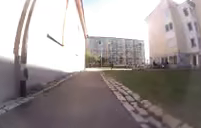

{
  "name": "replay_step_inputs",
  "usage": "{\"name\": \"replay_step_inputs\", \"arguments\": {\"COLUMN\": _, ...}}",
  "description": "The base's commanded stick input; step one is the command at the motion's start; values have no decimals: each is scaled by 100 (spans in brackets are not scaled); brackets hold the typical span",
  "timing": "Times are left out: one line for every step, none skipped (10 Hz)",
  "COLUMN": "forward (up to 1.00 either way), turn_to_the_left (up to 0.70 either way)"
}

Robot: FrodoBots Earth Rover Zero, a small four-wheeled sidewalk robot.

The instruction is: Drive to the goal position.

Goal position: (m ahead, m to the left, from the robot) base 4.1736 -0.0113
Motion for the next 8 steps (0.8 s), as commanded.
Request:
{"name": "replay_step_inputs", "arguments": {"forward": 70, "turn_to_the_left": 8}}
{"name": "replay_step_inputs", "arguments": {"forward": 70, "turn_to_the_left": 14}}
{"name": "replay_step_inputs", "arguments": {"forward": 70, "turn_to_the_left": 19}}
{"name": "replay_step_inputs", "arguments": {"forward": 70, "turn_to_the_left": 25}}
{"name": "replay_step_inputs", "arguments": {"forward": 70, "turn_to_the_left": 16}}
{"name": "replay_step_inputs", "arguments": {"forward": 70, "turn_to_the_left": 0}}
{"name": "replay_step_inputs", "arguments": {"forward": 70, "turn_to_the_left": 0}}
{"name": "replay_step_inputs", "arguments": {"forward": 70, "turn_to_the_left": 0}}
